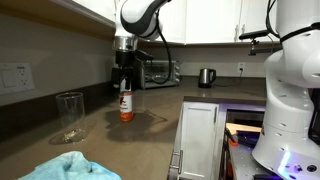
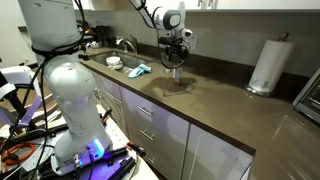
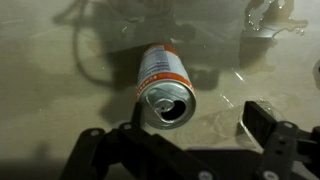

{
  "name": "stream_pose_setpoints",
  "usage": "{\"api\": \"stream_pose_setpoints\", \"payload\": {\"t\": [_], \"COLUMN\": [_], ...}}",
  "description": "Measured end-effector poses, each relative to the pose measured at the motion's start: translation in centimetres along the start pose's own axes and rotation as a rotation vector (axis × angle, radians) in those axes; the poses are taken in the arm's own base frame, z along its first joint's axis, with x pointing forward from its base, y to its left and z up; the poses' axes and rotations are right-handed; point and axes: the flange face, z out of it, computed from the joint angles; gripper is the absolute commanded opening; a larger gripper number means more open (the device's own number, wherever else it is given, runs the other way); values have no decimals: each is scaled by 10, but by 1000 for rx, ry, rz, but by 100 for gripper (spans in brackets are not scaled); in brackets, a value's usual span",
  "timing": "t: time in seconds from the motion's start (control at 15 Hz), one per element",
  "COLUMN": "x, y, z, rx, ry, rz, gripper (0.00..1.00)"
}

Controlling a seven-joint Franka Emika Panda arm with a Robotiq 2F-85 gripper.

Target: Slide the can to the right

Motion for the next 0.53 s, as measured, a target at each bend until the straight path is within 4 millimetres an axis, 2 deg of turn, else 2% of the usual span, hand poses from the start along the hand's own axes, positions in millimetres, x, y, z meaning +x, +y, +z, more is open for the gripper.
{"api": "stream_pose_setpoints", "payload": {"t": [0.47,0.53], "x": [-3,-3], "y": [10,10], "z": [10,11], "rx": [-29,-32], "ry": [-32,-35], "rz": [-4,-6], "gripper": [100,96]}}
